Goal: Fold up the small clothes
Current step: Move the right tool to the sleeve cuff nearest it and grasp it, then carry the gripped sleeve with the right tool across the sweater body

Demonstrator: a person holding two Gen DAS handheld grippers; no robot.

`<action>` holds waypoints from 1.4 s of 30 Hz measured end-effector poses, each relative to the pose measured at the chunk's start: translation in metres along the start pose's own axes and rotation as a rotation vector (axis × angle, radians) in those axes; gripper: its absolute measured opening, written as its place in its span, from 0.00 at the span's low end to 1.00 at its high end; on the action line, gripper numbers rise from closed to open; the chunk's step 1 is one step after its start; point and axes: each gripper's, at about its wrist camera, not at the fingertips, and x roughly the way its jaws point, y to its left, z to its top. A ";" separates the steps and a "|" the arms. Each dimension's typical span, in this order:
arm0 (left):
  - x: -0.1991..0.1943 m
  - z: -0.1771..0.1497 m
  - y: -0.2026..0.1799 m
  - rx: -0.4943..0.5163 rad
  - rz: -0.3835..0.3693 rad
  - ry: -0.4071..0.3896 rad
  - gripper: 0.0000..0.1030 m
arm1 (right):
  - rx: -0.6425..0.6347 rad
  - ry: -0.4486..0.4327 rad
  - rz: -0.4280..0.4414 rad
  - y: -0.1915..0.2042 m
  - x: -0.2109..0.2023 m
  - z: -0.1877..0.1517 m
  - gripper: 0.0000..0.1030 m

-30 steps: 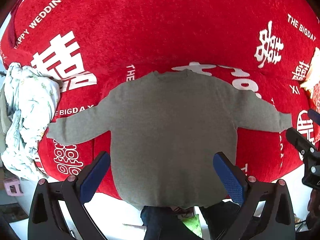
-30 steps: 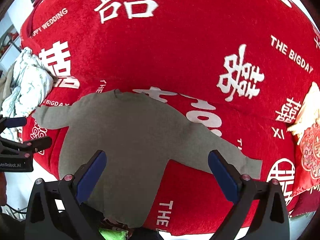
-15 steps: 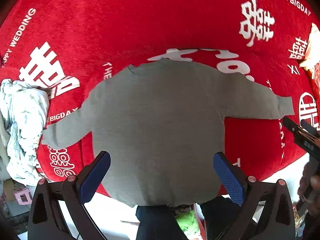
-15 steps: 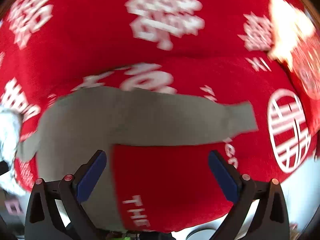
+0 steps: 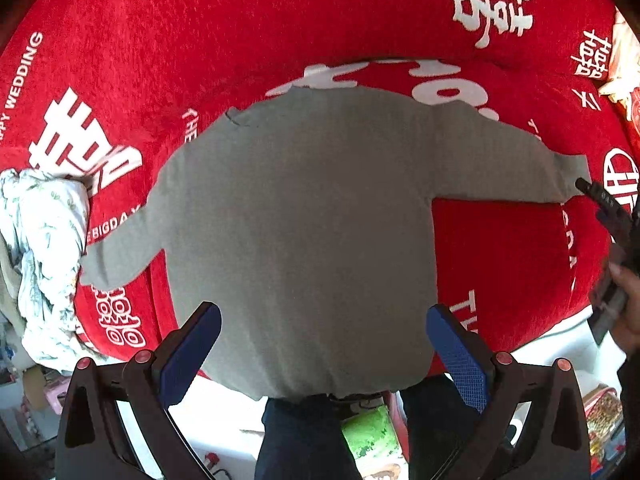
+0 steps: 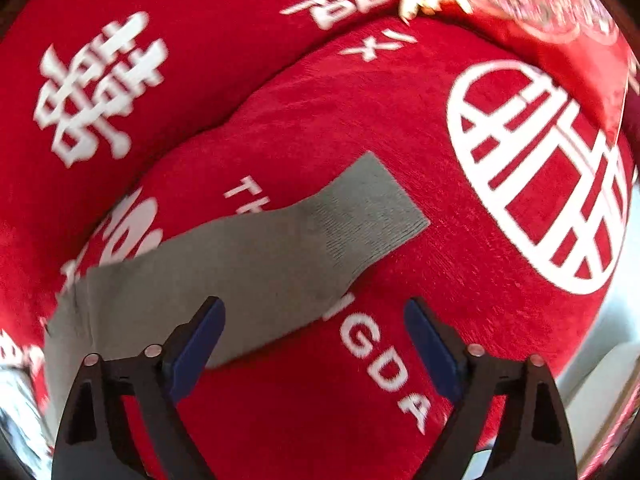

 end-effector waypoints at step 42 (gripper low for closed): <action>0.012 -0.015 0.081 -0.170 -0.108 -0.075 1.00 | -0.114 -0.071 0.262 0.129 -0.100 0.004 0.06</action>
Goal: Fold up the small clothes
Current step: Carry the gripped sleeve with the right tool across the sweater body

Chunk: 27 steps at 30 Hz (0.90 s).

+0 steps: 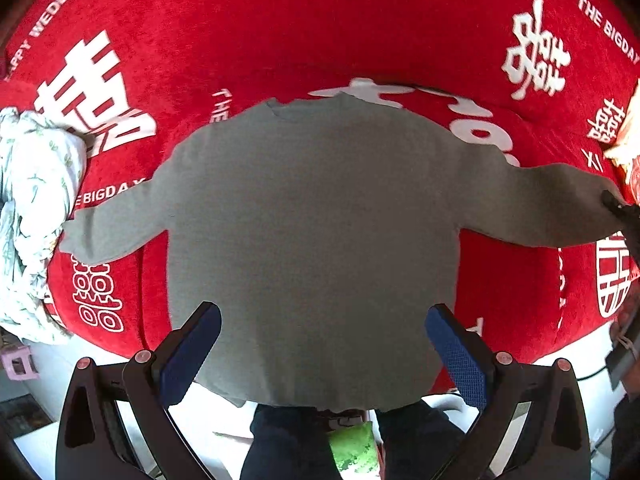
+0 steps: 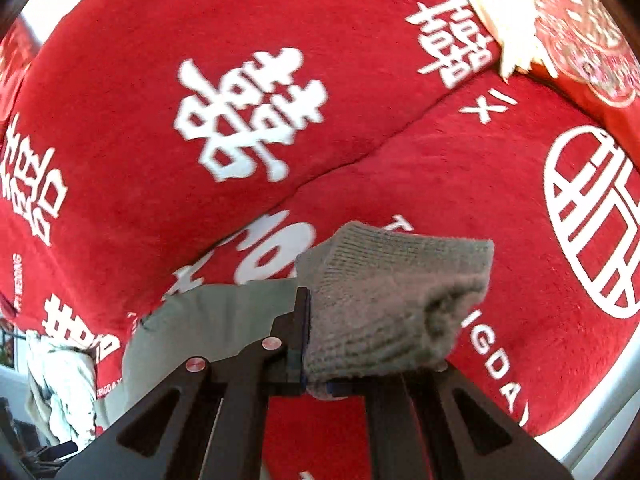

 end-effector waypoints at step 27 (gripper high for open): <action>0.000 0.009 0.159 -0.125 -0.149 -0.079 1.00 | -0.294 0.141 -0.007 0.243 0.036 -0.081 0.06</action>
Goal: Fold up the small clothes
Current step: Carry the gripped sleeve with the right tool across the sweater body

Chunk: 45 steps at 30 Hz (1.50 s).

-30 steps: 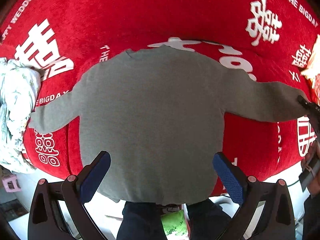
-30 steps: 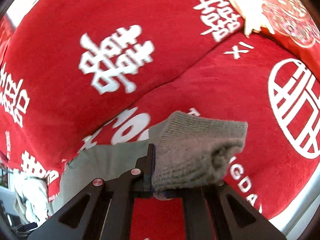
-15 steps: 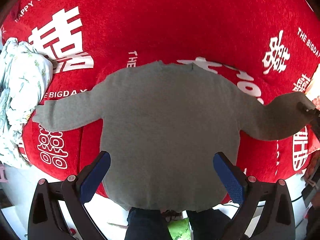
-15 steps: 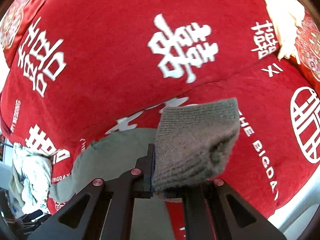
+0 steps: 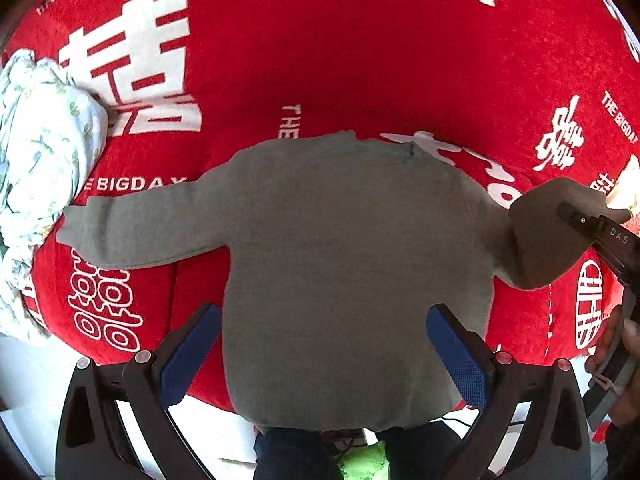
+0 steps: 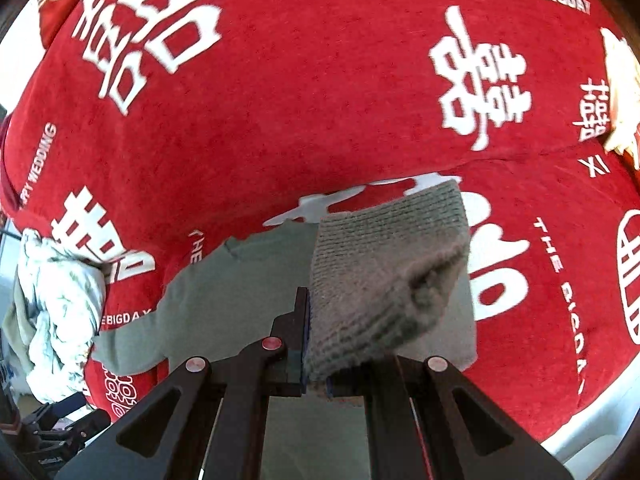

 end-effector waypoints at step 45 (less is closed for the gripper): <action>0.025 -0.020 0.144 -0.138 0.024 0.105 1.00 | -0.132 0.192 -0.028 0.173 0.149 -0.043 0.06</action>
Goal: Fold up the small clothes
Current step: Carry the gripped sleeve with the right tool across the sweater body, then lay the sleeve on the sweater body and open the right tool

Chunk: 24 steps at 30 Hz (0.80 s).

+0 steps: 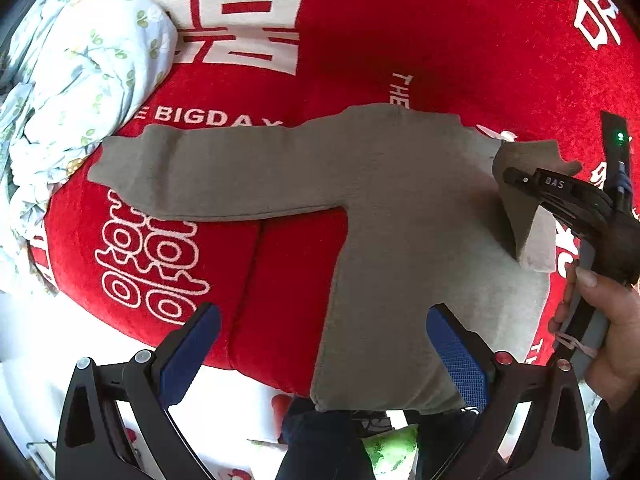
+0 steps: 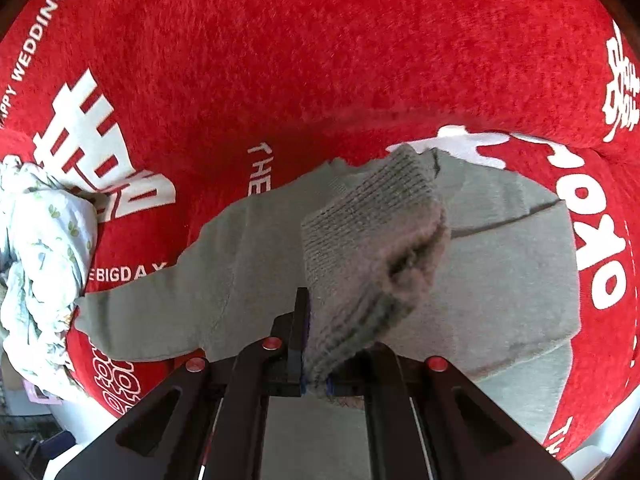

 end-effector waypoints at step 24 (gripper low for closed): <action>0.013 -0.024 0.047 -0.083 0.064 0.058 1.00 | -0.219 0.129 -0.165 0.068 0.101 -0.019 0.65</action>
